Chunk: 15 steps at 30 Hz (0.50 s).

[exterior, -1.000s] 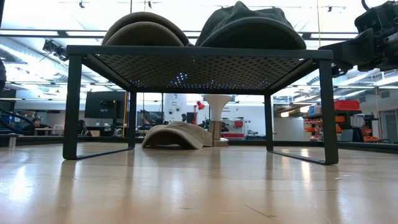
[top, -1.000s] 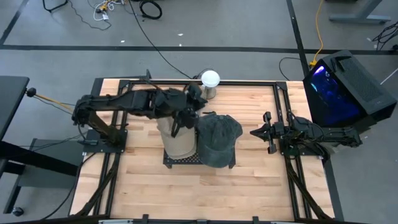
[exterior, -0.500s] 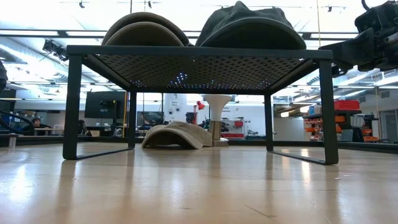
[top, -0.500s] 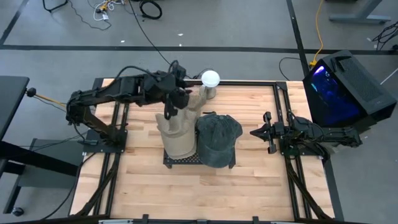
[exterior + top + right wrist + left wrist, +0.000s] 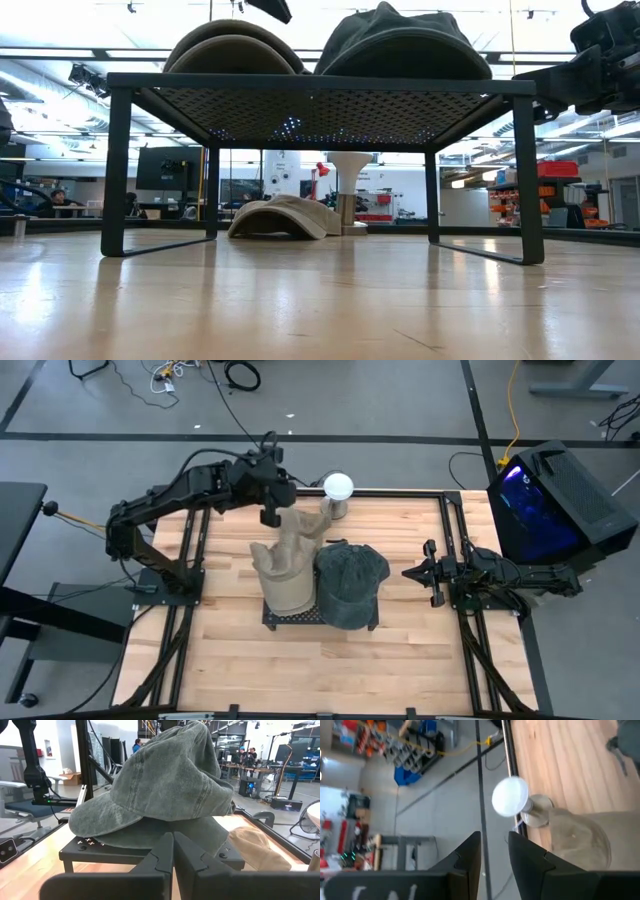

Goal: Pick & Place hat
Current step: Stack the brown cap into the stack of brown caps on the shelf

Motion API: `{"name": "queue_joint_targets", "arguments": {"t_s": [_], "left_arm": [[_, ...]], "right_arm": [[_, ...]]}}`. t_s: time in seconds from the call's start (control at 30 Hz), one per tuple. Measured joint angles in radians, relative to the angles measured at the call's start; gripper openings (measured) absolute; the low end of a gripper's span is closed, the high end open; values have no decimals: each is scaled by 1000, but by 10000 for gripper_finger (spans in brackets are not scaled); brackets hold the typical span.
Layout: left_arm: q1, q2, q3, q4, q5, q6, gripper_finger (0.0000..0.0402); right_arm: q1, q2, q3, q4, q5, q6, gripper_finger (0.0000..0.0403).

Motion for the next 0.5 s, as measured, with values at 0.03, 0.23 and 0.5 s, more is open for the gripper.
{"name": "queue_joint_targets", "arguments": {"t_s": [0.03, 0.23, 0.5], "left_arm": [[10, 1, 0, -7, 0, -14, 106], [59, 1, 0, -31, 0, -59, 106], [114, 1, 0, -108, 0, -49, 106]], "right_arm": [[0, 0, 0, 0, 0, 0, 15], [0, 0, 0, 0, 0, 0, 15], [0, 0, 0, 0, 0, 0, 15]]}}
